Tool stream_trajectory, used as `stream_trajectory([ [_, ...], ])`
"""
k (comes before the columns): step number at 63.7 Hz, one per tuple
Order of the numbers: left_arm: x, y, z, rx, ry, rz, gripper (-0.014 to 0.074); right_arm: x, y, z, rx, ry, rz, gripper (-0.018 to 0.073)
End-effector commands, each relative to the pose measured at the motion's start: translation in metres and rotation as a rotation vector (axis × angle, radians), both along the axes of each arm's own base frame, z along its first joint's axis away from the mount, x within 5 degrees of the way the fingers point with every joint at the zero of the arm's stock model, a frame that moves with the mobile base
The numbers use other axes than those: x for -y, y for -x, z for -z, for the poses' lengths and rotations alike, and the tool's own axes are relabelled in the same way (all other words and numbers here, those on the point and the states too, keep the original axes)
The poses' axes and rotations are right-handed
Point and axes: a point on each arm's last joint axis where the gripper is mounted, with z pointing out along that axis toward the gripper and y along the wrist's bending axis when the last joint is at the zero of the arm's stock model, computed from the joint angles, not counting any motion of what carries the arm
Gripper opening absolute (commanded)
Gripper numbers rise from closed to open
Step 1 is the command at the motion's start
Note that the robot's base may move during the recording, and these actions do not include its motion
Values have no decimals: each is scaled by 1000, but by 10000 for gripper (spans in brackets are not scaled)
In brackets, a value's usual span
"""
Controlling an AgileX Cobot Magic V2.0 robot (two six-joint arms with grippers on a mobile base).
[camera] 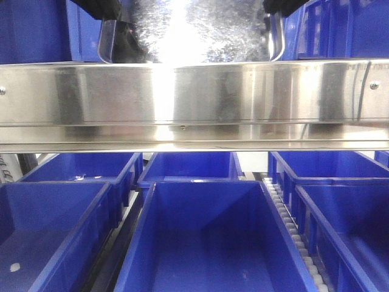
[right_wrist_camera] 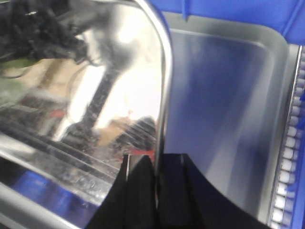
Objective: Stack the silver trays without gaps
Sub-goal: 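Lower the tray onto the other silver tray and open both grippers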
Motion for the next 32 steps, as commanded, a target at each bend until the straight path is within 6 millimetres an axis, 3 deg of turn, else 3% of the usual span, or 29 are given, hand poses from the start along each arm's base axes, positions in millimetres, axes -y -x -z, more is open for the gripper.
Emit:
stream_trajectory([
  [1,-11,-6,-2,35,-94,-8,-17,8,-5,-5,58,40,19,-68],
  [25,-7,-12,14,-6,-118,-9,-14,9,-8,2,39,74,13,-68],
  [32,-6,-15,22,-28,-134,-11,61,10,-8,2,42,91,11,-68],
])
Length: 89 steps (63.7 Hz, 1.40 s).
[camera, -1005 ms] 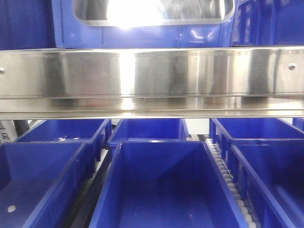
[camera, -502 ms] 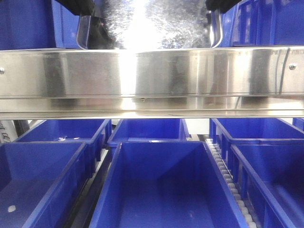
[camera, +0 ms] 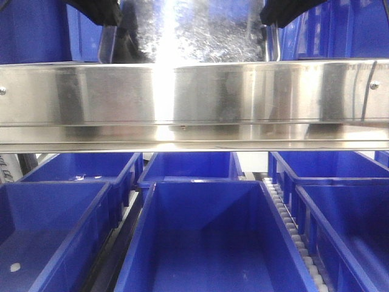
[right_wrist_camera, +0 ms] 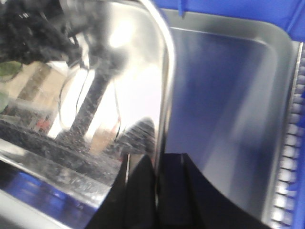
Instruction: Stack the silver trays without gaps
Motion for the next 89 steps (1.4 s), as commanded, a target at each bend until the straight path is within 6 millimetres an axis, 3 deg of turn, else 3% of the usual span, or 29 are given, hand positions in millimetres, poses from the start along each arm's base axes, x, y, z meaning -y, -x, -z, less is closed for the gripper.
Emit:
stream_trajectory([
  [1,-10,-6,6,-12,-98,-19,94,10,-2,-6,48,73,7,-67],
  [4,-10,-7,6,-2,-97,-14,195,10,-2,-6,51,73,8,-57],
  [7,-9,-7,5,8,-85,-15,304,10,-2,-6,53,72,9,8],
  [10,-8,-8,4,19,-68,-13,433,10,-3,-6,61,71,12,130],
  [15,-7,-9,3,31,-52,-15,624,10,-4,-7,69,70,14,414],
  [18,-7,-9,3,33,-49,-17,607,10,-4,-7,73,69,16,572],
  [19,-7,-9,3,31,-50,-18,594,10,-4,-7,73,69,16,576],
  [27,-7,-9,4,30,-52,-19,515,10,-4,-7,73,69,16,568],
  [41,-9,-6,-2,38,-47,-21,520,9,-3,-10,78,41,20,568],
  [56,-21,12,-41,128,14,-20,512,11,18,-44,167,-2,26,549],
  [60,-26,21,-58,170,42,-17,479,12,27,-58,210,-13,28,494],
  [66,-36,37,-85,240,92,-13,349,16,46,-83,287,-28,32,320],
  [75,-57,70,-125,332,162,-20,-48,22,80,-119,401,-41,26,-66],
  [76,-60,73,-128,341,166,-18,-27,23,86,-124,419,-42,25,-104],
  [78,-66,84,-138,377,186,-13,15,25,98,-134,456,-45,22,-76],
  [89,-98,137,-166,531,275,24,13,35,156,-172,608,-30,-7,-75],
])
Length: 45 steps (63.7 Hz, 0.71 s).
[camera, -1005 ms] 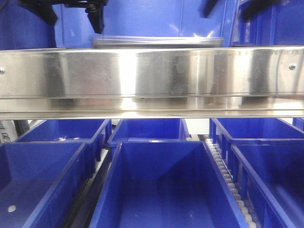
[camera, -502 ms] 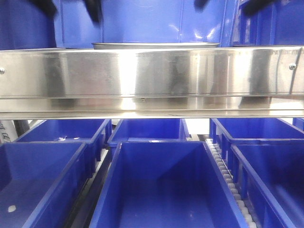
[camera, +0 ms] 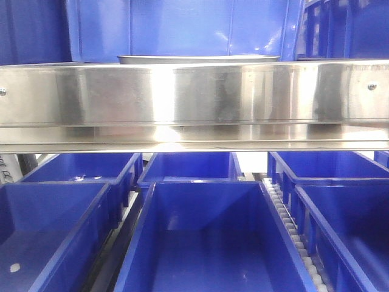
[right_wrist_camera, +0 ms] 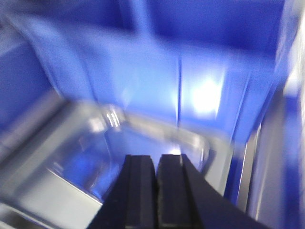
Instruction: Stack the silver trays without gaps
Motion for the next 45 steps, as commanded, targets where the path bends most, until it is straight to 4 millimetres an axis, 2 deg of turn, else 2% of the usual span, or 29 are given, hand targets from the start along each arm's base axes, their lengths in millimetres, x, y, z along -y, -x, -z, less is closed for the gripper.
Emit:
stream_trajectory([
  [1,-15,27,-12,100,45,30,13,6,33,-22,107,18,-8,-75],
  [8,-40,69,-10,231,63,64,13,16,80,-38,209,19,-3,-75],
  [16,-67,118,10,342,95,101,13,27,130,-35,337,7,17,-75],
  [20,-80,140,22,388,117,113,13,32,154,-26,412,0,36,-75],
  [27,-100,170,43,431,141,112,13,39,185,-3,445,-10,44,-75],
  [32,-114,189,56,459,145,91,13,42,201,15,445,-9,43,-75],
  [39,-133,207,74,419,146,31,13,46,225,35,478,-7,48,-75],
  [45,-147,221,87,400,155,-11,13,49,238,54,488,-3,50,-75],
])
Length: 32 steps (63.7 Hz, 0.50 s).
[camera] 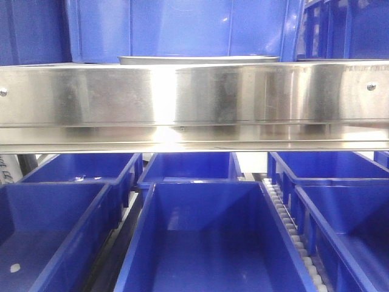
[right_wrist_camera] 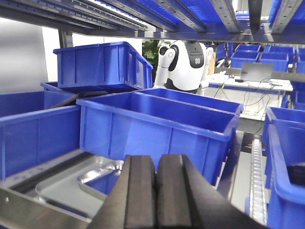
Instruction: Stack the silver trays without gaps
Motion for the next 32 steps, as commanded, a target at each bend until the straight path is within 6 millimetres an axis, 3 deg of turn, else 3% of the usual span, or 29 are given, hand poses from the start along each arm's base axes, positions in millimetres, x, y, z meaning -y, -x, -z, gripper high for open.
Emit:
stream_trajectory([
  [1,-11,12,11,-11,13,-31,13,3,12,12,43,8,16,-75],
  [12,-30,38,16,72,76,-39,13,3,29,32,-44,53,-19,-75],
  [32,-30,39,15,78,81,-35,13,3,35,37,-70,69,-30,-78],
])
